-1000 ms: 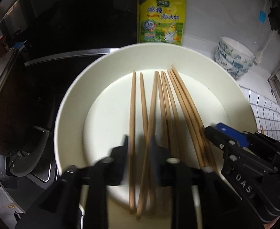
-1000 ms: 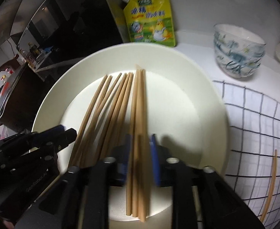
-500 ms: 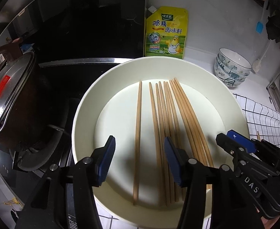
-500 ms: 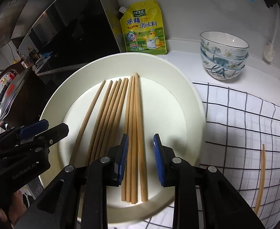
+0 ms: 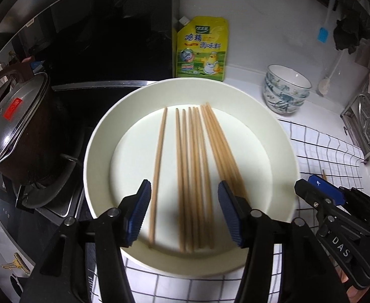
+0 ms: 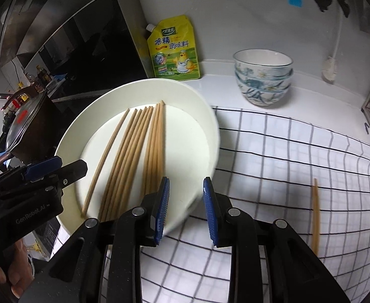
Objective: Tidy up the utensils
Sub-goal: 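Move both open tools back over the last chopsticks on the cloth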
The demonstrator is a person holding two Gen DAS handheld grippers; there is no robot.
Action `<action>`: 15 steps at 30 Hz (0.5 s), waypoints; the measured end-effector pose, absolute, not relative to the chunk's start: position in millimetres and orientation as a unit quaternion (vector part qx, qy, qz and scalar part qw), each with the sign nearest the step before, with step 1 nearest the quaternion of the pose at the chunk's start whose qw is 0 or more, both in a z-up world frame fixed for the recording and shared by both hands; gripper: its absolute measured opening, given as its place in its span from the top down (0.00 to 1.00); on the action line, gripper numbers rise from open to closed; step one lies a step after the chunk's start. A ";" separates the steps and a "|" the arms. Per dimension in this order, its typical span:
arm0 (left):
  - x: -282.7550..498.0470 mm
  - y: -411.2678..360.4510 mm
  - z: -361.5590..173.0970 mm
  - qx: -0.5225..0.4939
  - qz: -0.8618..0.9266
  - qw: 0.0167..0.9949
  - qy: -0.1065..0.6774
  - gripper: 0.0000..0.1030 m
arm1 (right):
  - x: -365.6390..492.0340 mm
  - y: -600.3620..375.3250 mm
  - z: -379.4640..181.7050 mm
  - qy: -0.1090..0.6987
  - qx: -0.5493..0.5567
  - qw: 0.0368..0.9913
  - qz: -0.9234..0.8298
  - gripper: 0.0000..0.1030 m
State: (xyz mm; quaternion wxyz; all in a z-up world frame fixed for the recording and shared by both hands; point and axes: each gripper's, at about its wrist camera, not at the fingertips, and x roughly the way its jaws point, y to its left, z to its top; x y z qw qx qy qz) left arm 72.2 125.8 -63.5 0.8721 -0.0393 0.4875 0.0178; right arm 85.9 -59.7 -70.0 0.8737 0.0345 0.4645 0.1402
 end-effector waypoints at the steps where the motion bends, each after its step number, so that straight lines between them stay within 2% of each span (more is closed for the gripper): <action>1: 70.5 123.0 -62.0 -0.039 0.017 0.873 0.486 0.44 | 83.5 -62.8 -69.4 0.464 0.034 0.874 0.139 0.74; 7: 59.8 97.9 -55.8 -0.035 0.012 0.875 0.484 0.44 | 64.3 -94.5 -65.8 0.456 0.039 0.878 0.142 0.73; 15: 48.3 54.4 -55.7 -0.026 -0.013 0.873 0.486 0.40 | 33.9 -147.7 -67.5 0.443 0.030 0.887 0.124 0.66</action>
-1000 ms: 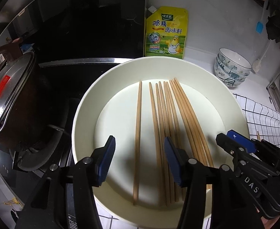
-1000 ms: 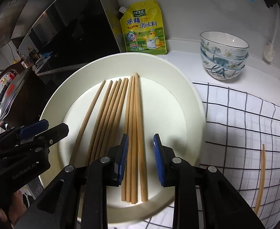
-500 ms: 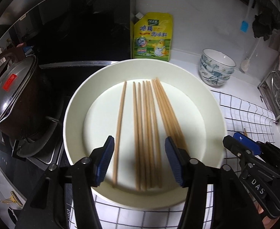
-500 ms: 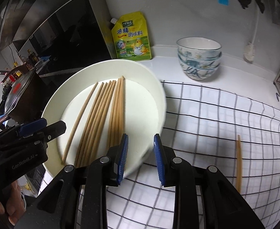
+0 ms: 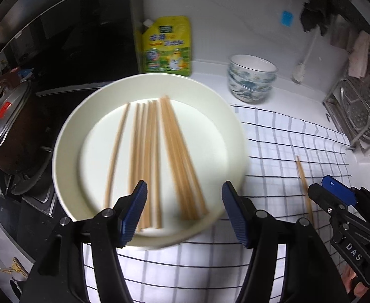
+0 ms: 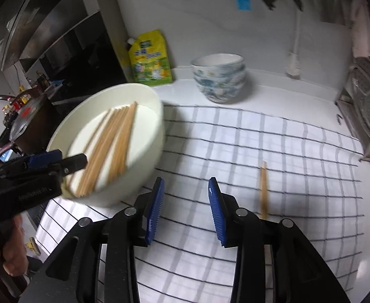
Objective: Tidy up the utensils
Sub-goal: 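Move both open tools back over the last chopsticks on the cloth, then close the right tool on a chopstick while the left tool grasps another chopstick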
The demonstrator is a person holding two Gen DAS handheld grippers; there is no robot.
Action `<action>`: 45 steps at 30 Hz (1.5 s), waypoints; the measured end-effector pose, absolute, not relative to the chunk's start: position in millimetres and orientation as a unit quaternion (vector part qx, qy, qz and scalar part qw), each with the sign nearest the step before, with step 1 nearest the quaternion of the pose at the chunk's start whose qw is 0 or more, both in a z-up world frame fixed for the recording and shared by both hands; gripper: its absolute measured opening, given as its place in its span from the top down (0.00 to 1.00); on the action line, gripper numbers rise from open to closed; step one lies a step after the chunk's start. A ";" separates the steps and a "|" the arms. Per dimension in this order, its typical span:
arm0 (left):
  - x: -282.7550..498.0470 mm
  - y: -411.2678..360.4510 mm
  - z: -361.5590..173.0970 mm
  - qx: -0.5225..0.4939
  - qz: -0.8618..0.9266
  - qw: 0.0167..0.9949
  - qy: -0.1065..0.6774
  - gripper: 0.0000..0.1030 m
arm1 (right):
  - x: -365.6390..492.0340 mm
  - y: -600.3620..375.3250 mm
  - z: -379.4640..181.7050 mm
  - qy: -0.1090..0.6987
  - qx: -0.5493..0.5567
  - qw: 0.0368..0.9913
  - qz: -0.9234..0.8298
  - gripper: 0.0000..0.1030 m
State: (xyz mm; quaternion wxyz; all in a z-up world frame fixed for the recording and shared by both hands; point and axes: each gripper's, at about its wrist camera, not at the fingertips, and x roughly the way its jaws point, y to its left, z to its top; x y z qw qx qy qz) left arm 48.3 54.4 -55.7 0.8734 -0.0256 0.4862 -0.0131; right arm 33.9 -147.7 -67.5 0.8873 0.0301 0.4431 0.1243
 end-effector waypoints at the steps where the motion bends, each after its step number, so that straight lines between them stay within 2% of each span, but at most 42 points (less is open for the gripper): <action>1: 47.0 48.5 -56.5 -0.024 -0.018 0.873 0.487 0.39 | 31.8 -153.3 -69.5 0.445 0.029 0.887 0.121 0.66; 19: 33.3 -45.1 -81.4 0.010 -0.080 0.859 0.506 0.35 | 3.1 -245.4 -132.3 0.498 0.037 0.865 0.045 0.65; 30: 28.0 -57.7 -106.0 0.017 -0.075 0.844 0.531 0.33 | 4.6 -245.2 -165.3 0.512 0.028 0.857 0.057 0.65; 45: 26.6 -64.1 -112.7 0.019 -0.063 0.842 0.535 0.33 | -2.2 -235.2 -172.0 0.509 -0.003 0.858 0.073 0.66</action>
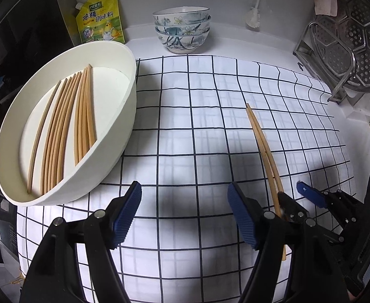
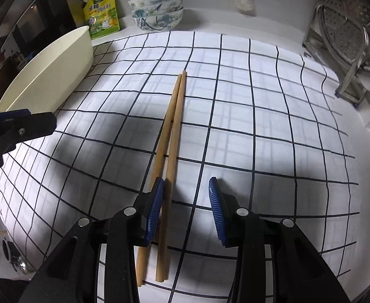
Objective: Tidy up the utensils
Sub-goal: 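Close the right tool on a chopstick while the left tool grasps another chopstick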
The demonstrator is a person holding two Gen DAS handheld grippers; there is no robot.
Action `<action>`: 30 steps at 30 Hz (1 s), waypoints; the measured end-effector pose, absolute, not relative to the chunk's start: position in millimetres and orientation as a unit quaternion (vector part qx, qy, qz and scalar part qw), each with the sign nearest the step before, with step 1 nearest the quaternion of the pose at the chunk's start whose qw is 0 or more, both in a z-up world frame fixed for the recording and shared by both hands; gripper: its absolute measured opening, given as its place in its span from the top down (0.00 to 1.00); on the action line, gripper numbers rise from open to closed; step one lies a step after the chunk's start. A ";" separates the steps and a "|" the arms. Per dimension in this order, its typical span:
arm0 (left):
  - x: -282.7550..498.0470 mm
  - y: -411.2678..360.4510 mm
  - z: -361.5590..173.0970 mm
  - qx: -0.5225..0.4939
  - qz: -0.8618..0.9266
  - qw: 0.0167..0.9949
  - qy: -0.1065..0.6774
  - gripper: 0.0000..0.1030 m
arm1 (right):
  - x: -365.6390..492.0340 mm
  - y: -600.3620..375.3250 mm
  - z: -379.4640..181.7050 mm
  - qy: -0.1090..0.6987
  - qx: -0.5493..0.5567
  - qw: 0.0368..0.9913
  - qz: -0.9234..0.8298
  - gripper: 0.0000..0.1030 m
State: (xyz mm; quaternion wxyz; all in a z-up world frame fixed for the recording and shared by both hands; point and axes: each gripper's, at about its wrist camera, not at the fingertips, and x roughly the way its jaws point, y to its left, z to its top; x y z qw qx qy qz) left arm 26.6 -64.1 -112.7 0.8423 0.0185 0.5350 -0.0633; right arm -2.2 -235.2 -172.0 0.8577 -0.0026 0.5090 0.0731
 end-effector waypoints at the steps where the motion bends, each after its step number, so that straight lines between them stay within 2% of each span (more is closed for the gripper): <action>1: 26.6 -65.6 -113.7 0.019 -0.063 0.842 0.536 0.33 | -3.1 -234.0 -171.8 0.507 -0.007 0.858 0.076 0.68; 3: 27.5 -67.9 -115.9 0.019 -0.065 0.840 0.538 0.32 | -4.0 -232.2 -171.3 0.506 -0.014 0.859 0.083 0.89; 4: 27.8 -69.9 -117.1 0.018 -0.067 0.839 0.540 0.32 | -3.6 -231.9 -171.4 0.506 -0.017 0.859 0.084 0.93; 10: 29.9 -88.7 -125.0 0.014 -0.083 0.836 0.542 0.28 | -6.2 -245.0 -170.8 0.504 -0.008 0.860 0.082 0.94; 28: 31.5 -149.5 -158.5 0.043 -0.099 0.829 0.549 0.27 | -27.2 -322.0 -171.6 0.504 0.050 0.862 0.024 0.94; 29: 31.2 -149.5 -159.3 0.044 -0.095 0.830 0.547 0.27 | -27.3 -321.8 -170.5 0.502 0.053 0.863 0.026 0.92; 30: 30.8 -149.2 -160.0 0.041 -0.093 0.833 0.544 0.26 | -27.1 -322.7 -169.1 0.498 0.057 0.865 0.027 0.85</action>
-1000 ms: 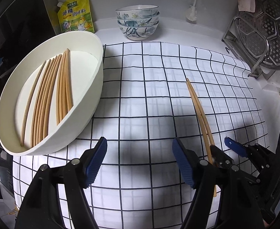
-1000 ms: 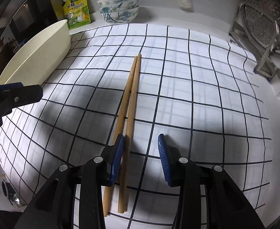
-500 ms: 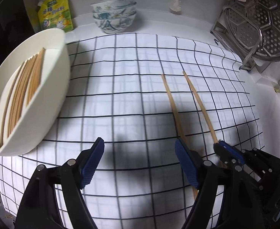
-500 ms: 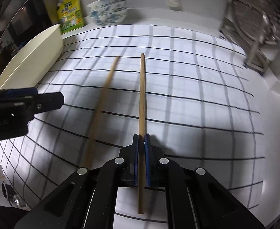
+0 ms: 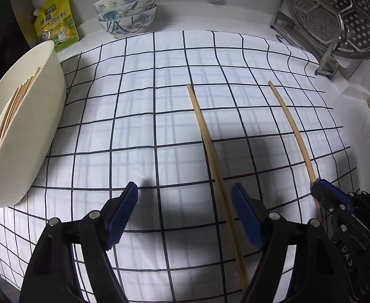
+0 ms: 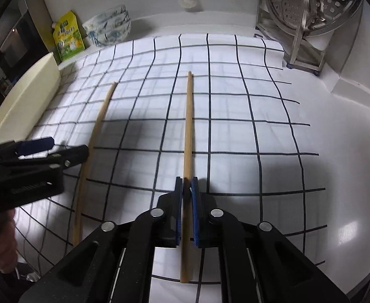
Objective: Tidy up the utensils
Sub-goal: 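Close the right tool on a chopstick while the left tool grasps another chopstick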
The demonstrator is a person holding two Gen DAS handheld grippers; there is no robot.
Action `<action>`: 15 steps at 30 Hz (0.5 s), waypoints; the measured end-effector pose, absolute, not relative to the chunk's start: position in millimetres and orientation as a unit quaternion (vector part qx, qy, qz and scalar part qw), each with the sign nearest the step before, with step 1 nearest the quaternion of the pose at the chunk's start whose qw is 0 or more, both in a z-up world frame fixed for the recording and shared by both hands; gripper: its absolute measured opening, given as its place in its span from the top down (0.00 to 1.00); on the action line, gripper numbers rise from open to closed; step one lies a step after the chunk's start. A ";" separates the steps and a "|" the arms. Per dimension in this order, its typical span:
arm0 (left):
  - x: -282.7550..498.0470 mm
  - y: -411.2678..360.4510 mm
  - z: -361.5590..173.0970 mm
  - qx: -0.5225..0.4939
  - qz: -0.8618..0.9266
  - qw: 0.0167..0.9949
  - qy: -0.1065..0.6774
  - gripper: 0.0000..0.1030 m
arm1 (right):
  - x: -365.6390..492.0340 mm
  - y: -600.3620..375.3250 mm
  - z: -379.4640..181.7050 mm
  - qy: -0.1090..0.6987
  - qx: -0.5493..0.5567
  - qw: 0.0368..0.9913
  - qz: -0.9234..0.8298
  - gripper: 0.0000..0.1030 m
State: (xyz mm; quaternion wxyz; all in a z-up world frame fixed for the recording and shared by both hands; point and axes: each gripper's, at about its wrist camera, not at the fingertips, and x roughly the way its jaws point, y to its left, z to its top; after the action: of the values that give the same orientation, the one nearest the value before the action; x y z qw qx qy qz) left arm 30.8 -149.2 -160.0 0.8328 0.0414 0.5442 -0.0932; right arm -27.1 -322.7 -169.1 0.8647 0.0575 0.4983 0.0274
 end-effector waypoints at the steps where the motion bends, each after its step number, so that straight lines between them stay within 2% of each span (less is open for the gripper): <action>1: 30.2 -149.1 -160.6 0.040 -0.093 0.835 0.541 0.25 | -26.4 -322.7 -168.3 0.497 0.058 0.866 0.027 0.82; 15: 28.9 -156.5 -169.9 0.053 -0.072 0.843 0.531 0.24 | -8.7 -317.6 -173.6 0.490 0.032 0.871 0.020 0.80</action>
State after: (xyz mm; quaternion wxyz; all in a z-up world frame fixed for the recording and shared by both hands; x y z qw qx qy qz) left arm 28.9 -156.5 -169.9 0.8428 0.0532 0.5307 -0.0717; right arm -8.7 -317.6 -173.6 0.8707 0.0323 0.4903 0.0200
